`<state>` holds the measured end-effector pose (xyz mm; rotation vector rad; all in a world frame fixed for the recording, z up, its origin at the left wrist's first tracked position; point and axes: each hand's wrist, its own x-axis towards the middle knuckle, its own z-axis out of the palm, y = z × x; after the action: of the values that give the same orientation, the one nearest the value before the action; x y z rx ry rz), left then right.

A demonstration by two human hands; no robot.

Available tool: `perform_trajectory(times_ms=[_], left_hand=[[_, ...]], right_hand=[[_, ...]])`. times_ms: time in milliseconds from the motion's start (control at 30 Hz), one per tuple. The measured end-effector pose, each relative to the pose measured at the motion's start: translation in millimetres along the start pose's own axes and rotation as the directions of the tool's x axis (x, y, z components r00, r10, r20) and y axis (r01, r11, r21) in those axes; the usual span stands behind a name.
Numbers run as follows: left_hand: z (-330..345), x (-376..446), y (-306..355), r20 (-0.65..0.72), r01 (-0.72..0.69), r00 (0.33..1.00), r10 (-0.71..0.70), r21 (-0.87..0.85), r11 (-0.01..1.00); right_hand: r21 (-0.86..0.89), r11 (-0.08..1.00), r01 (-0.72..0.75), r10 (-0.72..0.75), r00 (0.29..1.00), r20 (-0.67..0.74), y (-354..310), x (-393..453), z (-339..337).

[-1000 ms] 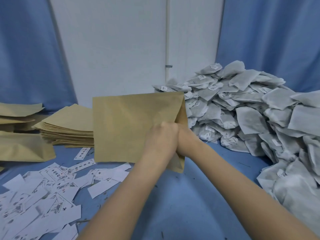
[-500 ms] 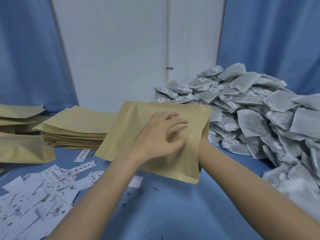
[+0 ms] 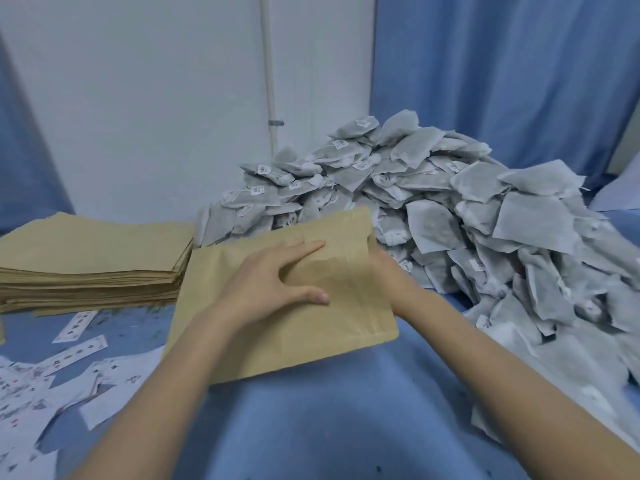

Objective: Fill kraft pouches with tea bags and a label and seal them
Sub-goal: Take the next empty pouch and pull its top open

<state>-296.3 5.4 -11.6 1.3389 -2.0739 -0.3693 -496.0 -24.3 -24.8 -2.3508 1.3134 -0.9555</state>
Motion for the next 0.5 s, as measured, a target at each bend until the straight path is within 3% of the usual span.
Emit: perform_trajectory(times_ms=[67, 167, 267, 500], left_hand=[[19, 6, 1, -0.02, 0.014, 1.0, -0.016, -0.061, 0.998], [43, 18, 2, -0.076, 0.052, 0.995, -0.062, -0.123, 0.991], [57, 31, 0, -0.129, 0.077, 0.987, -0.1, -0.173, 0.982], [70, 50, -9, -0.159, 0.143, 0.971, -0.179, -0.213, 0.966]], right_hand=[[-0.142, 0.987, 0.08, -0.104, 0.98, -0.17, 22, -8, -14], [-0.106, 0.989, -0.103, 0.06, 0.936, -0.347, 57, -13, -33], [-0.244, 0.884, -0.4, 0.309, 0.889, -0.337, 96, 6, -44], [-0.35, 0.665, -0.66, 0.534, 0.747, -0.396, 150, 41, -50]])
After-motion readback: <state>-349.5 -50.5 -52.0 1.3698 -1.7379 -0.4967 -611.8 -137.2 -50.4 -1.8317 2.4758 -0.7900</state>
